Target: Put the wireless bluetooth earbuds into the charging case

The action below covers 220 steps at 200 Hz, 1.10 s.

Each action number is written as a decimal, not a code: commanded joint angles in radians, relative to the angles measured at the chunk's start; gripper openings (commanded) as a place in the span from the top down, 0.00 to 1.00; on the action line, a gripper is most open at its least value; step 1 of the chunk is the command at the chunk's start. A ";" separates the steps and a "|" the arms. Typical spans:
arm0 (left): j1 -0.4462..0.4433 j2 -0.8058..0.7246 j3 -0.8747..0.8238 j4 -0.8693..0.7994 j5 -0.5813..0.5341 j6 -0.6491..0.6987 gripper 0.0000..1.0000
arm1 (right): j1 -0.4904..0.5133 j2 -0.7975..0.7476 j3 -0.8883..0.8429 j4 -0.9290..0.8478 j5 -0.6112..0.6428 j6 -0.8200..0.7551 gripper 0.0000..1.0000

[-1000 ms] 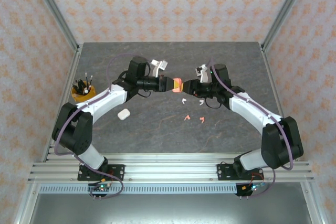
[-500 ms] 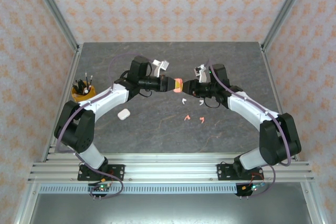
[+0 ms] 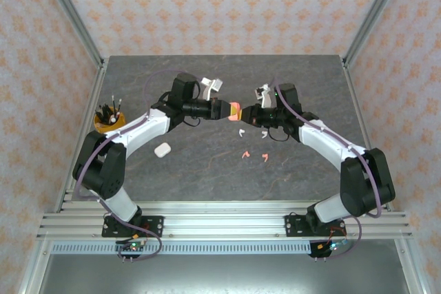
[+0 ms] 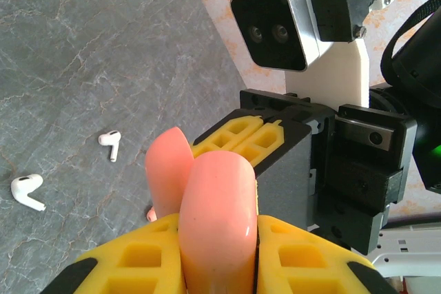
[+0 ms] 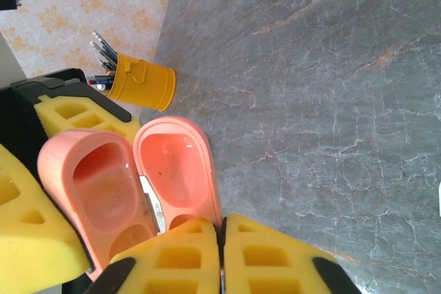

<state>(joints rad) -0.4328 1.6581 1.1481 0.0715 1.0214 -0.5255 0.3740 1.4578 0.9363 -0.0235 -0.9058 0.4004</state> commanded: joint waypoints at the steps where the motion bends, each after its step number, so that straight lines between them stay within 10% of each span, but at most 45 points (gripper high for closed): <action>1: -0.016 0.013 0.035 0.022 0.039 -0.002 0.99 | 0.000 0.008 0.044 0.023 -0.004 -0.014 0.95; 86: -0.015 0.031 0.057 -0.027 -0.006 0.007 0.78 | 0.000 0.009 0.067 -0.021 0.043 -0.021 1.00; 132: -0.015 0.031 0.055 -0.024 -0.023 0.005 0.85 | 0.000 0.004 0.068 -0.027 0.051 -0.023 1.00; 220: -0.001 0.023 0.062 -0.034 -0.066 0.003 0.32 | 0.001 0.005 0.107 -0.126 0.146 -0.067 1.00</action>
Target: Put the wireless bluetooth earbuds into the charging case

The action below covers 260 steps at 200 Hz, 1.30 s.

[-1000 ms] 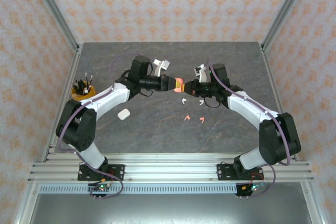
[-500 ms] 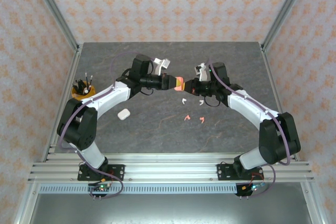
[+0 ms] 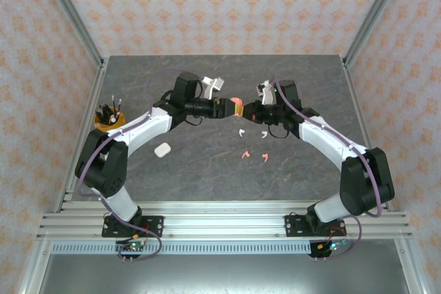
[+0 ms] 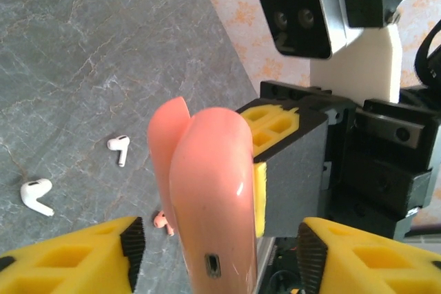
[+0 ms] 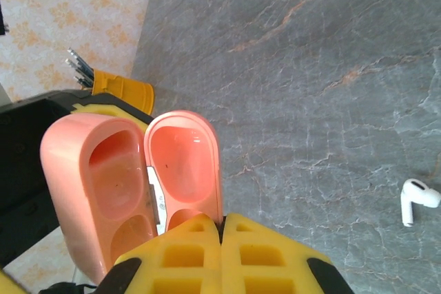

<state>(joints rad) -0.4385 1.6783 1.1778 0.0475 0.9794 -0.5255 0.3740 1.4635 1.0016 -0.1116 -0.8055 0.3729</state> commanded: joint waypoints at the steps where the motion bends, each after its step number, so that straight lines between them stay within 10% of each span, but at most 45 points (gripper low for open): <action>1: 0.005 0.003 0.033 -0.010 -0.024 0.003 0.32 | 0.001 0.000 0.042 -0.038 0.047 -0.041 1.00; 64: 0.062 -0.013 0.118 -0.164 -0.039 0.094 0.12 | 0.001 0.039 0.095 -0.144 0.104 -0.127 1.00; 116: 0.073 0.092 0.375 -0.654 -0.114 0.400 0.06 | 0.001 0.105 0.201 -0.302 0.197 -0.314 1.00; 260: 0.101 0.404 0.744 -1.056 0.003 0.672 0.05 | 0.036 0.229 0.374 -0.495 0.329 -0.695 1.00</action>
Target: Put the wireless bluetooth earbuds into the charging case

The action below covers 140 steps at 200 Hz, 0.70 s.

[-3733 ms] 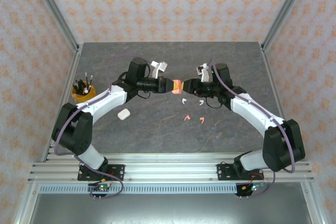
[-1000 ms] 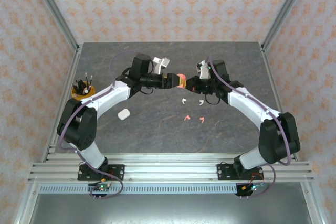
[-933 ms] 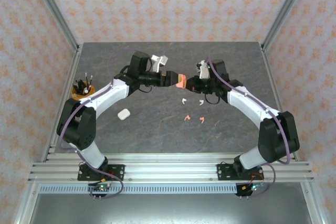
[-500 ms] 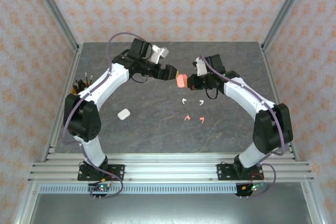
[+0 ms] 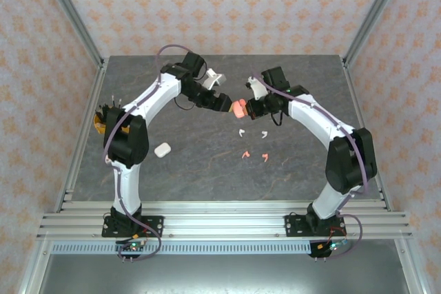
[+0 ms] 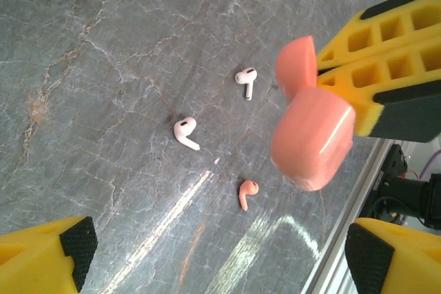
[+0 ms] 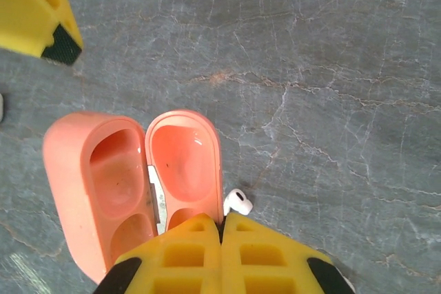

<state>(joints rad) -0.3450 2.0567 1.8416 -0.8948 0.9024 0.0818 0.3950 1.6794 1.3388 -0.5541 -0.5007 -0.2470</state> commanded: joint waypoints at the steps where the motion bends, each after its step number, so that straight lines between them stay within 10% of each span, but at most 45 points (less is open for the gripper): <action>1: 0.008 0.027 0.083 -0.117 0.083 0.067 0.05 | 0.016 0.014 0.037 -0.054 0.023 -0.076 1.00; 140: 0.008 0.134 0.181 -0.324 0.273 0.217 0.27 | 0.073 0.029 0.081 -0.038 -0.075 -0.062 1.00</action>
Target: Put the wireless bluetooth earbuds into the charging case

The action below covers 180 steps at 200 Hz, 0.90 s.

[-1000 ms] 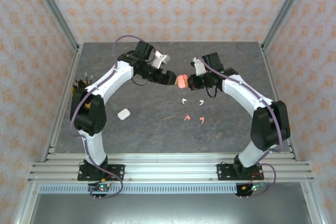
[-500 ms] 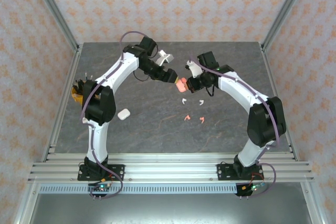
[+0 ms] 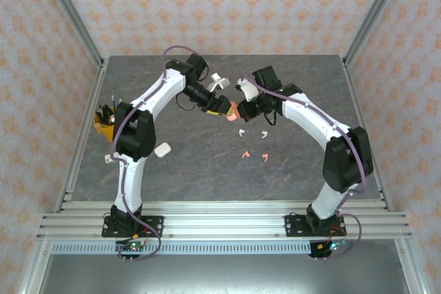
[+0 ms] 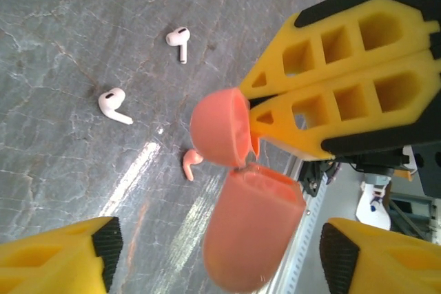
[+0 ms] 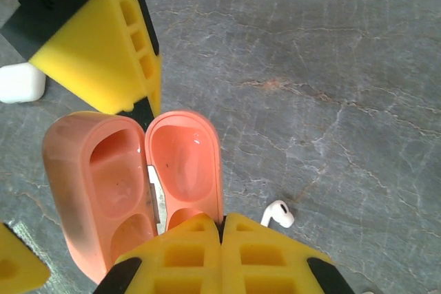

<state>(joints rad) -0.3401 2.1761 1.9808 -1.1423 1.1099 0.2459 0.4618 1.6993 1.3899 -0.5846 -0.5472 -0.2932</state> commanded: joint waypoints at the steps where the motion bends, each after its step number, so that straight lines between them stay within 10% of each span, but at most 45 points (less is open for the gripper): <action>1: 0.003 0.014 0.042 -0.078 0.067 0.054 0.27 | 0.006 0.009 0.030 -0.008 -0.028 -0.015 1.00; 180: 0.003 0.076 0.094 -0.180 0.169 0.144 0.55 | 0.011 0.007 0.030 -0.019 -0.055 -0.016 1.00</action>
<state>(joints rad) -0.3401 2.2230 2.0377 -1.2789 1.2438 0.3687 0.4644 1.6993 1.3899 -0.5873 -0.5793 -0.2932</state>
